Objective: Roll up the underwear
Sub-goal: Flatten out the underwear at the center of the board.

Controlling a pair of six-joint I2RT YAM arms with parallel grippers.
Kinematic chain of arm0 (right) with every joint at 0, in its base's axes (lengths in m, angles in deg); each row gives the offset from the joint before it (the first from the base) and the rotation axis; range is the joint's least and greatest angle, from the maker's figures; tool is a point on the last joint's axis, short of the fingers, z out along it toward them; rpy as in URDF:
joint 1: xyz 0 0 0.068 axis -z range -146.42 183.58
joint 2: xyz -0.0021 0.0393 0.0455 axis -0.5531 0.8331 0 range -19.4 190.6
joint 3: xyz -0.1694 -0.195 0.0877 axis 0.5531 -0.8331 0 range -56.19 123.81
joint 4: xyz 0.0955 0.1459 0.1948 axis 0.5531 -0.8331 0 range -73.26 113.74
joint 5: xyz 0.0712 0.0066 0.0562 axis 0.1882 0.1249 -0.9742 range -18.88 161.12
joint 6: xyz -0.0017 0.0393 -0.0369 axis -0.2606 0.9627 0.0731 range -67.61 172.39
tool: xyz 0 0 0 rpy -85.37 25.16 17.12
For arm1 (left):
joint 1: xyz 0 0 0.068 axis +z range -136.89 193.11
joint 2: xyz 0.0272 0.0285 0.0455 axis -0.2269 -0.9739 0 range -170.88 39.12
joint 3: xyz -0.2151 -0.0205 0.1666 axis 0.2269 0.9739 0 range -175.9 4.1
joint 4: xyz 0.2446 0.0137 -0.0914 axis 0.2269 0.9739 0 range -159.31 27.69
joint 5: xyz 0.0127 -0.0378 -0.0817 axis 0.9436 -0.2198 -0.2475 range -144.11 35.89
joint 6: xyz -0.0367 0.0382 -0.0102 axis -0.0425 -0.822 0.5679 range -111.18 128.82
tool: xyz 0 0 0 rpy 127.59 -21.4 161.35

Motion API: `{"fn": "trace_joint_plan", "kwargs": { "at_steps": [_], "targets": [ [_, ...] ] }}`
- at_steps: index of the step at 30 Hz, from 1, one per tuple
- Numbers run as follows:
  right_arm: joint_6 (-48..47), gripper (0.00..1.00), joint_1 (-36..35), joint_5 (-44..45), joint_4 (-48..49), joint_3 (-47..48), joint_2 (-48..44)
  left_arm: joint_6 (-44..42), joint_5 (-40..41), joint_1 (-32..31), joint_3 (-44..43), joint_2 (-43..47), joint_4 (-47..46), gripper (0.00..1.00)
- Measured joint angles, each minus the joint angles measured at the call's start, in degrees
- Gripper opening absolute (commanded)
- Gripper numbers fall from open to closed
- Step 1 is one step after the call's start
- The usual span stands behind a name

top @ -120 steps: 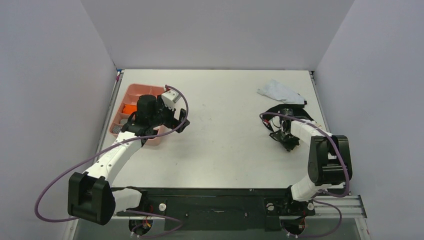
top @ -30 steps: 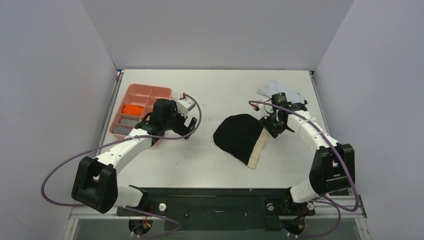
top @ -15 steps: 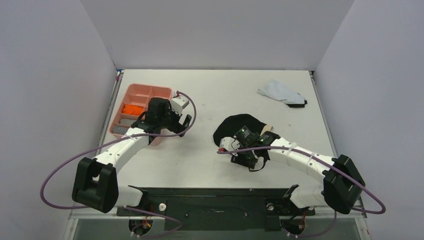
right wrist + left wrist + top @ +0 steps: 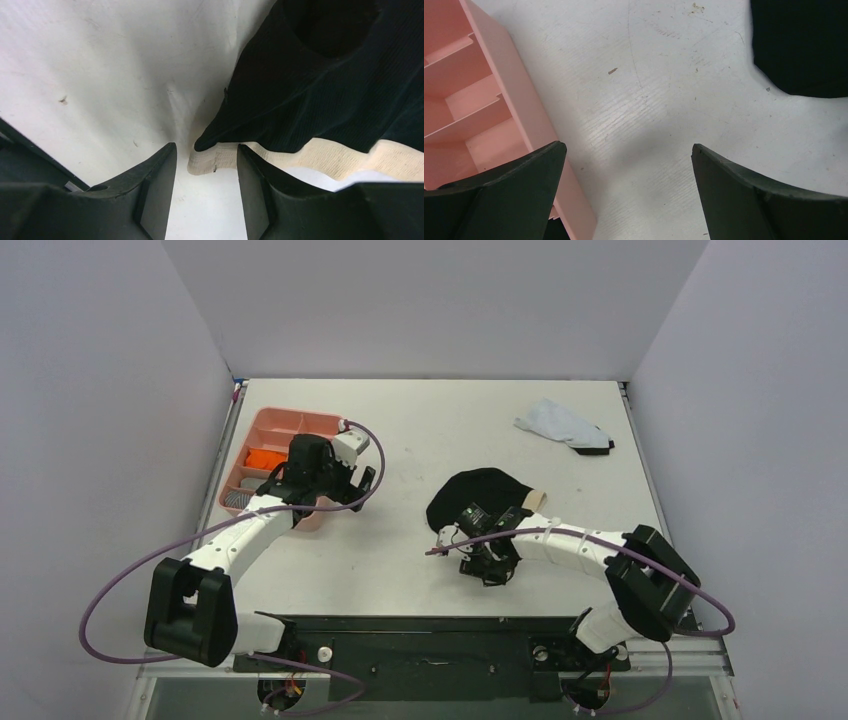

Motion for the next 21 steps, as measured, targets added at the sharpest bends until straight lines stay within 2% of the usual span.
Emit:
{"fn": "trace_joint_plan", "kwargs": {
  "at_steps": [2, 4, 5, 6, 7, 8, 15, 21],
  "targets": [
    [0.2, 0.41, 0.0, 0.8, 0.1, -0.2, 1.0, 0.0, 0.0, 0.0, 0.0, 0.0, 0.0, 0.97],
    [0.2, 0.32, 0.0, 1.8, 0.1, -0.4, 2.2, 0.0, 0.0, 0.0, 0.0, 0.0, 0.0, 0.97],
    [0.3, 0.2, 0.0, 2.2, 0.0, -0.3, 2.5, 0.0, 0.0, 0.0, 0.0, 0.0, 0.0, 0.97],
    [0.5, 0.15, 0.0, 2.6, -0.1, -0.3, 2.6, 0.0, 0.0, 0.0, 0.0, 0.0, 0.0, 0.97],
    [0.6, 0.05, 0.1, 3.1, 0.0, -0.3, 2.7, 0.0, 0.0, 0.0, 0.0, 0.0, 0.0, 0.97],
    [0.7, 0.01, 0.1, 3.3, 0.0, -0.3, 2.9, 0.0, 0.0, 0.0, 0.0, 0.0, 0.0, 0.97],
    [0.4, 0.0, 3.9, 1.2, -4.7, 2.8, 2.3, -0.4, -0.9, 0.0, 0.2, 1.5, -0.7, 0.97],
    [-3.8, 0.0, 11.3, -6.1, -15.5, 17.1, -4.2, -0.9, -7.6, -0.6, 3.0, 2.2, -4.2, 0.97]
  ]
}}
